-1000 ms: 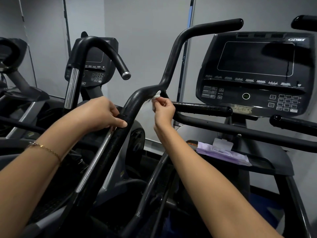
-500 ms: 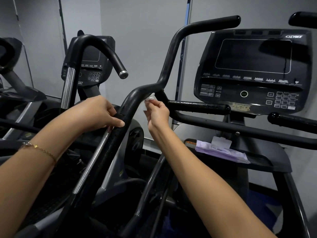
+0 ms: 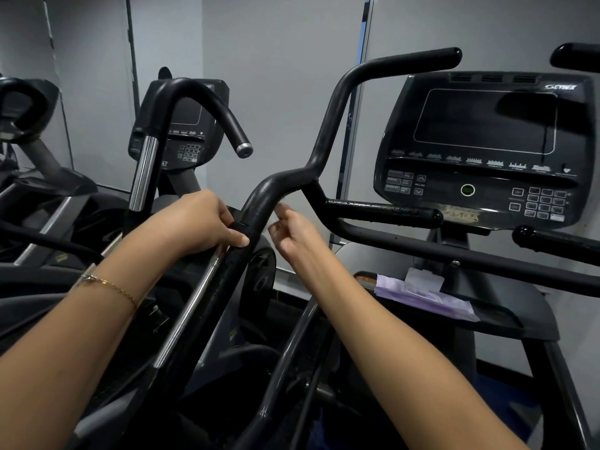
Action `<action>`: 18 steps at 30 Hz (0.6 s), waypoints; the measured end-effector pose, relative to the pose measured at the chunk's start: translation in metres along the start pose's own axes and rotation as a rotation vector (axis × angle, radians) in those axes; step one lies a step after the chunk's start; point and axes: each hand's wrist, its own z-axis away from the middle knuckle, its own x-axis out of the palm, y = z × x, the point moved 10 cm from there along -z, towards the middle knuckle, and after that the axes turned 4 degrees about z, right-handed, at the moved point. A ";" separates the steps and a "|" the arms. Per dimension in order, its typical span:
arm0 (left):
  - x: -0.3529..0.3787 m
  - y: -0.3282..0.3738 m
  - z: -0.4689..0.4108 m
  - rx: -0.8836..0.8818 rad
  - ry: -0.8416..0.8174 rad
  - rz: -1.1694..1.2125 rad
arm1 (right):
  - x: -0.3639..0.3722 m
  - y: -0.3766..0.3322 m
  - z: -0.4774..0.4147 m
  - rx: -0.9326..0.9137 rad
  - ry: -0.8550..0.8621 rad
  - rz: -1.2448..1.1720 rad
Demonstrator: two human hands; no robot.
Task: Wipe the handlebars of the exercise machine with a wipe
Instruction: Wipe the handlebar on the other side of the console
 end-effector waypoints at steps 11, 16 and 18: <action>0.001 -0.002 -0.002 -0.004 -0.021 0.045 | -0.002 -0.003 0.015 -0.053 -0.117 -0.030; 0.001 -0.001 -0.002 0.001 -0.027 0.040 | -0.001 -0.002 0.018 -0.086 -0.112 0.049; 0.002 -0.003 -0.003 0.001 -0.023 0.035 | -0.003 -0.003 0.019 -0.101 -0.172 0.067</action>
